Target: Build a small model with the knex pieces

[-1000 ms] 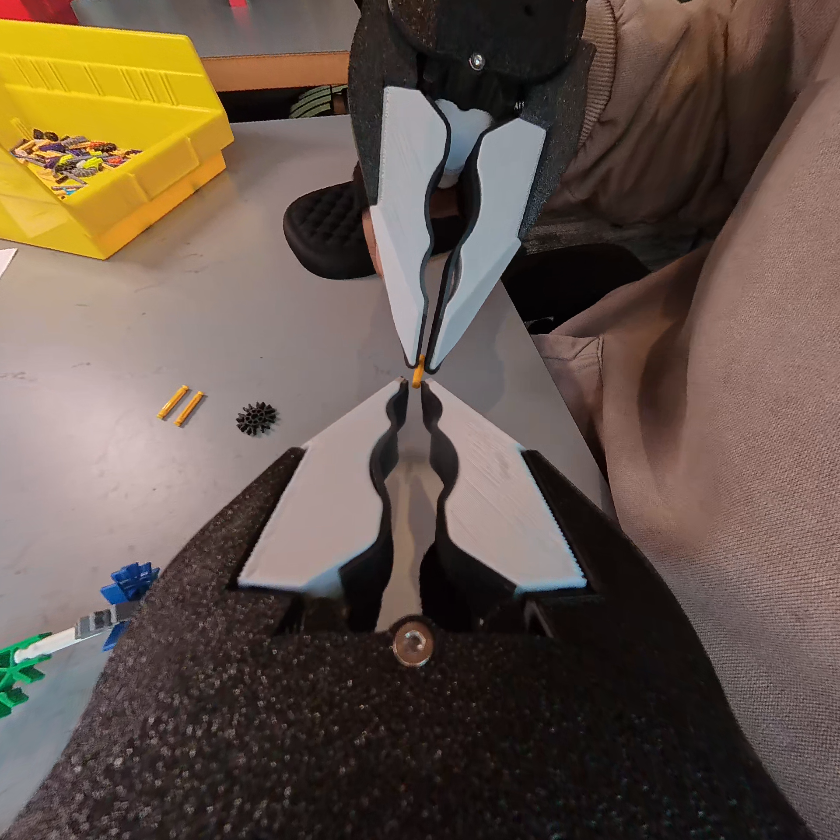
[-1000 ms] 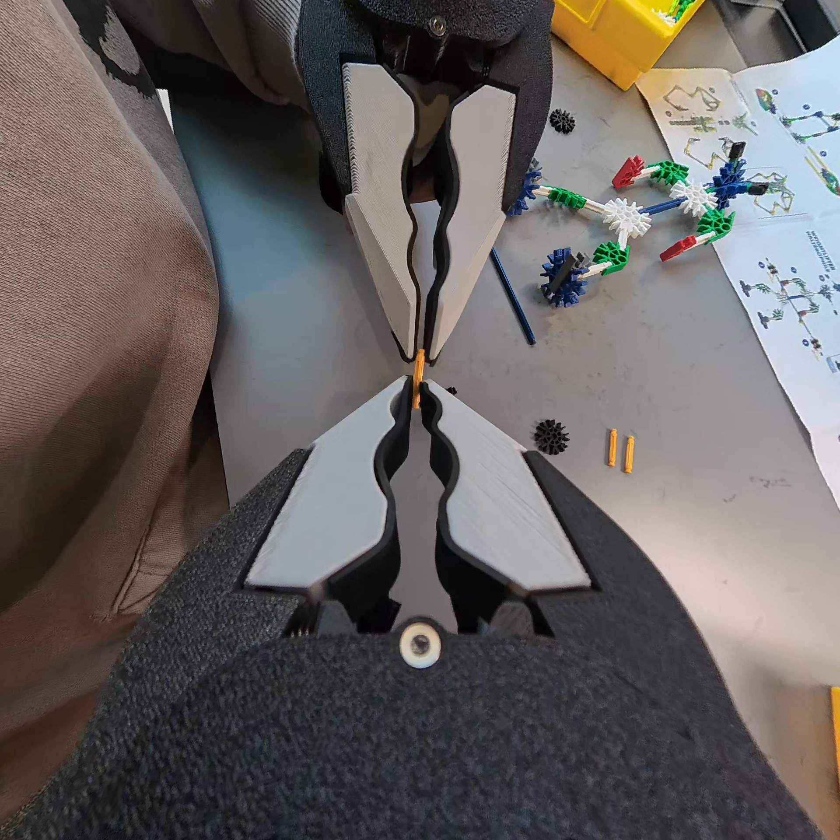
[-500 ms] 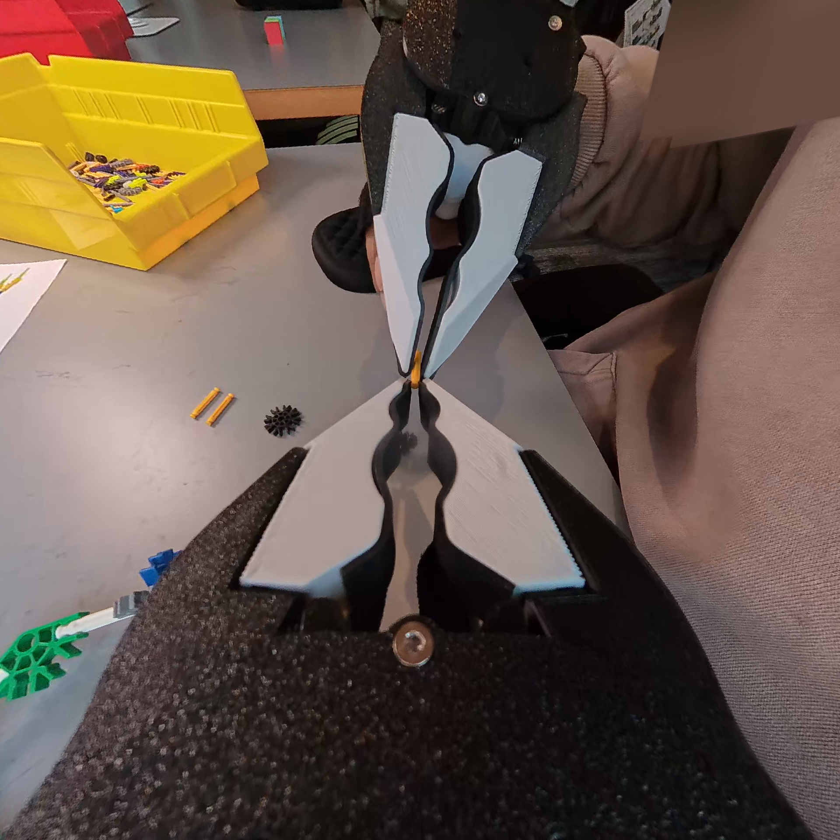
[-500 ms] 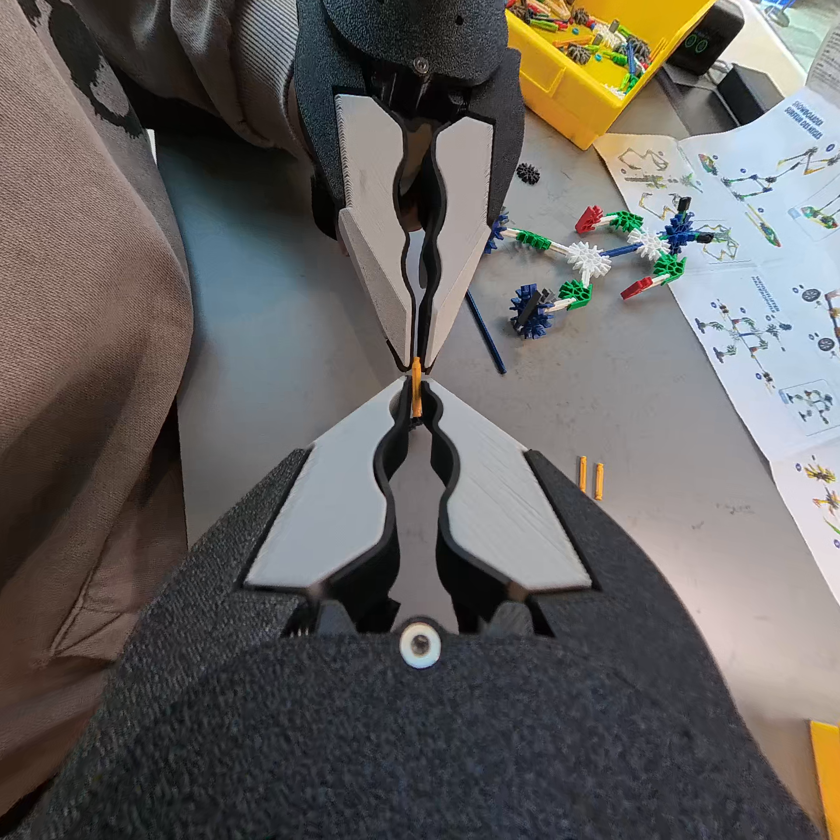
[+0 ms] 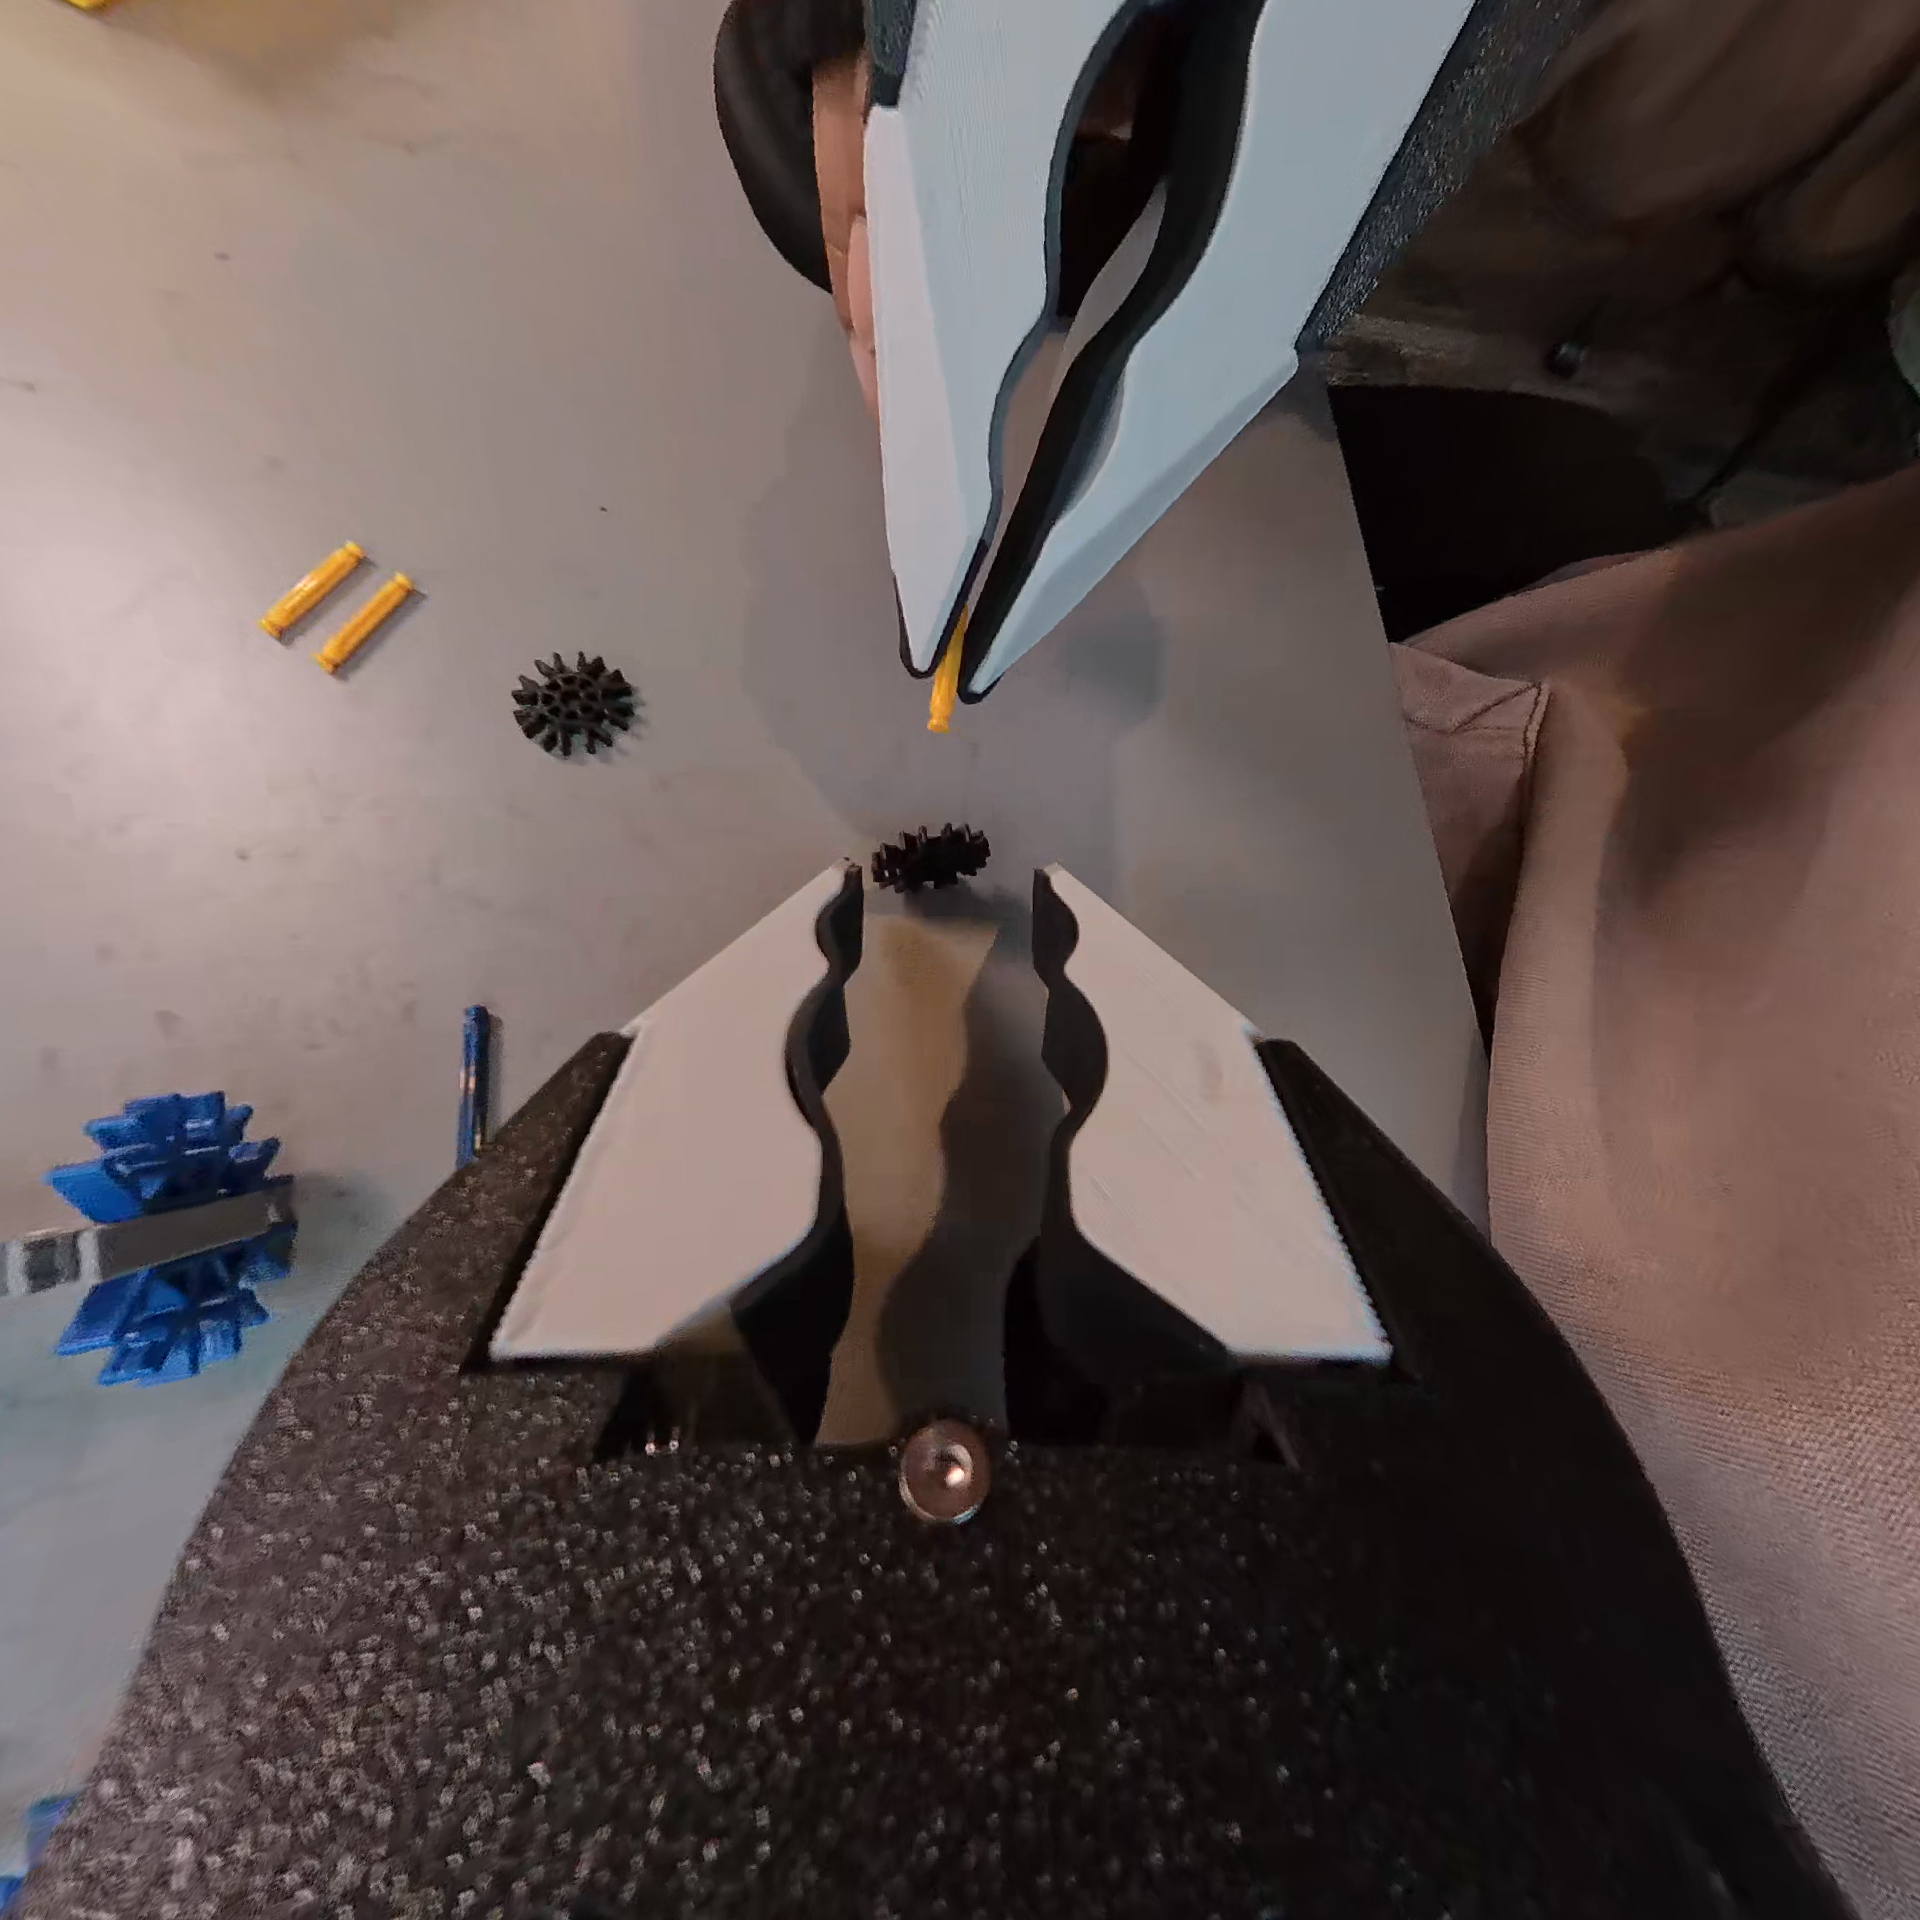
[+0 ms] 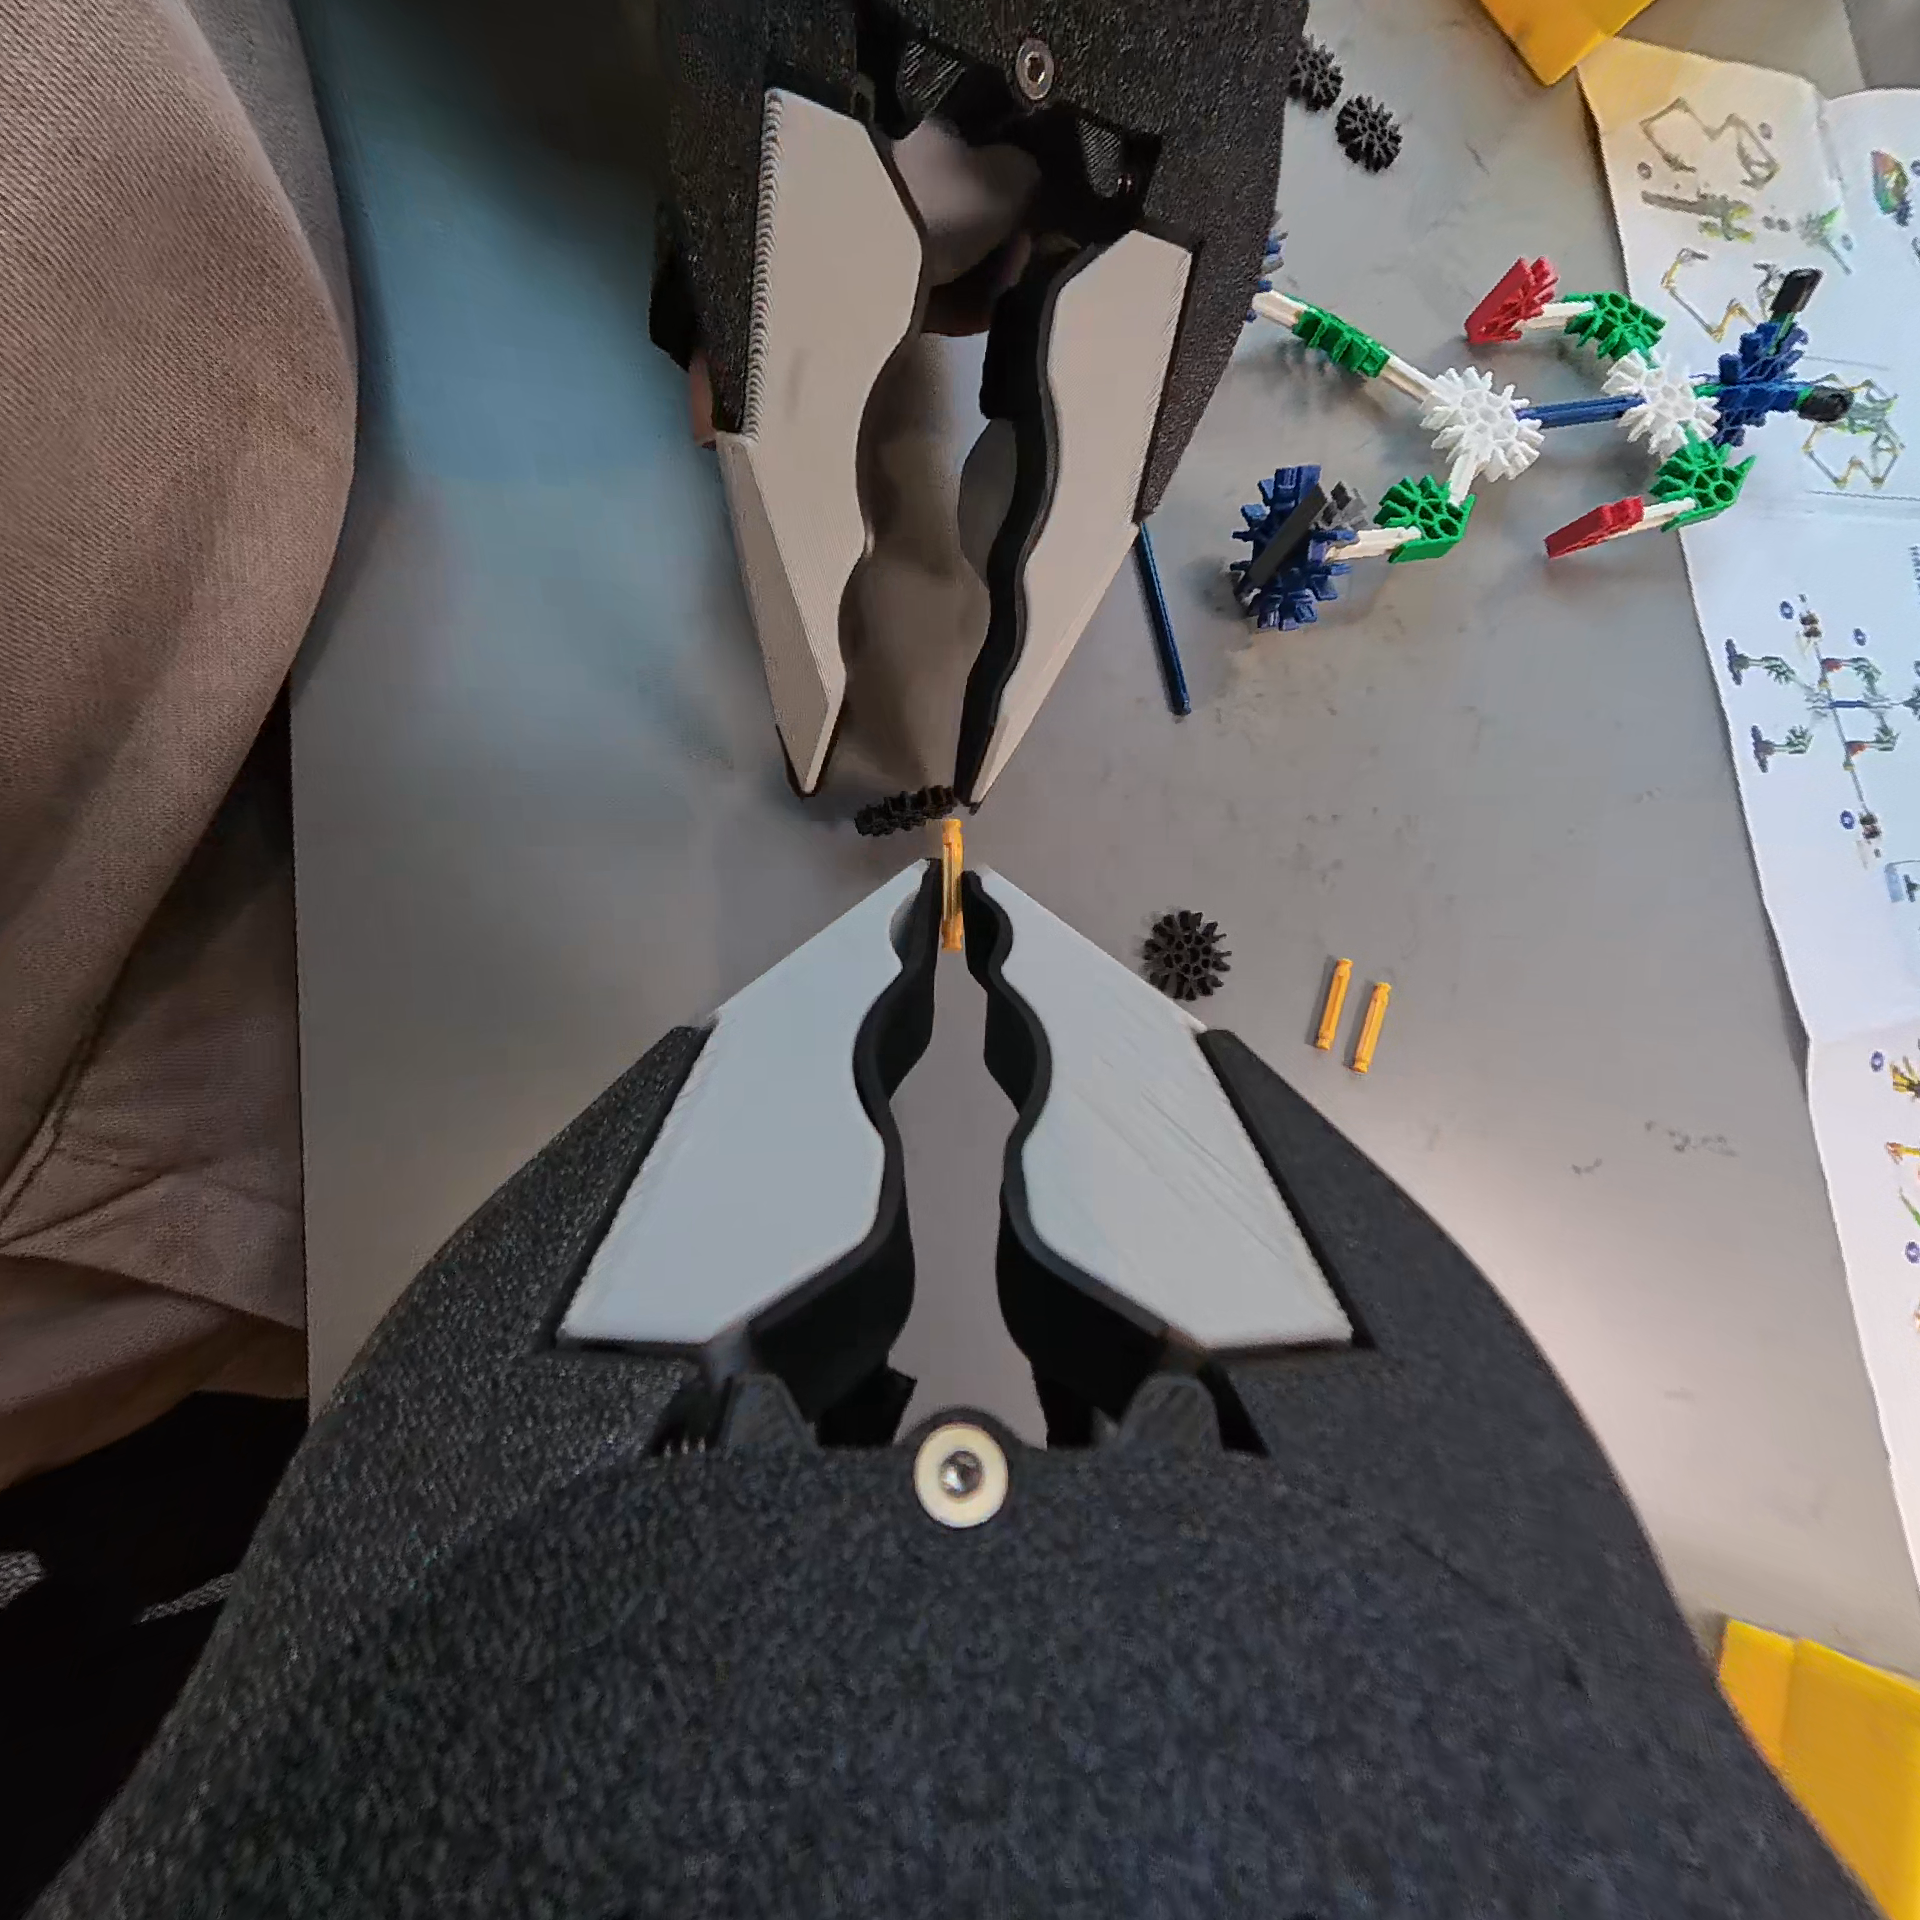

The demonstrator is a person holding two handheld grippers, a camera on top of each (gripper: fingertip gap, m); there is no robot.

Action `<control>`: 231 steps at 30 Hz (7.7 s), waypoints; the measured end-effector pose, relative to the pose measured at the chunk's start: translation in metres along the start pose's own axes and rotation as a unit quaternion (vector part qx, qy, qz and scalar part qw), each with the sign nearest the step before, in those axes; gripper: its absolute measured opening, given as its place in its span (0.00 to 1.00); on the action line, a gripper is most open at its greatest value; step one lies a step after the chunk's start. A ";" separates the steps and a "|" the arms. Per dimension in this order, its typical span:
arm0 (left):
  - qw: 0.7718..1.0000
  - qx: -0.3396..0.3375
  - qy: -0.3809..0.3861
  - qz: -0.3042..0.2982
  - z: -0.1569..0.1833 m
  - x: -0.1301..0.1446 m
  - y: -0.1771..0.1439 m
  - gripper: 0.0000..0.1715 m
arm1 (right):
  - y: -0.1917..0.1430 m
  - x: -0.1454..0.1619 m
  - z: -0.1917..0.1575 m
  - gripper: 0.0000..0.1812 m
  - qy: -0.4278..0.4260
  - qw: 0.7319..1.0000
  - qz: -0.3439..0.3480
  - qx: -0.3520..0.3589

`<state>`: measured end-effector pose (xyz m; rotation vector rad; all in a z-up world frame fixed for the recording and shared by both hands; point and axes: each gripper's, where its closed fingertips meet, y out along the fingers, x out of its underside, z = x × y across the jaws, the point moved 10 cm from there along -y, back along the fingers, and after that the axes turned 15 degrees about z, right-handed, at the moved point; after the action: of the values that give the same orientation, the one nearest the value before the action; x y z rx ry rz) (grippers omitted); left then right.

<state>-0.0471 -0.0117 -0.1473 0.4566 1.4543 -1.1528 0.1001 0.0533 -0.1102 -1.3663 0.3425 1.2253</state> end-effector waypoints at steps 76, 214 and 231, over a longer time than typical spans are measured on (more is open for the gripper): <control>0.998 -0.010 0.058 -0.017 -0.007 -0.001 0.011 0.08 | 0.013 0.026 0.014 0.01 0.002 0.997 -0.026 -0.067; 0.974 -0.024 0.160 0.156 0.006 -0.030 -0.040 0.03 | 0.004 0.005 0.011 0.06 0.462 0.832 0.307 -0.013; 0.992 -0.001 0.066 0.105 -0.009 -0.017 -0.032 0.01 | 0.013 -0.009 -0.017 0.02 0.068 0.975 0.151 0.147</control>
<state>-0.0737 -0.0122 -0.1205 0.6784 1.4814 -0.9685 0.0937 0.0320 -0.1142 -1.1699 0.8200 1.2706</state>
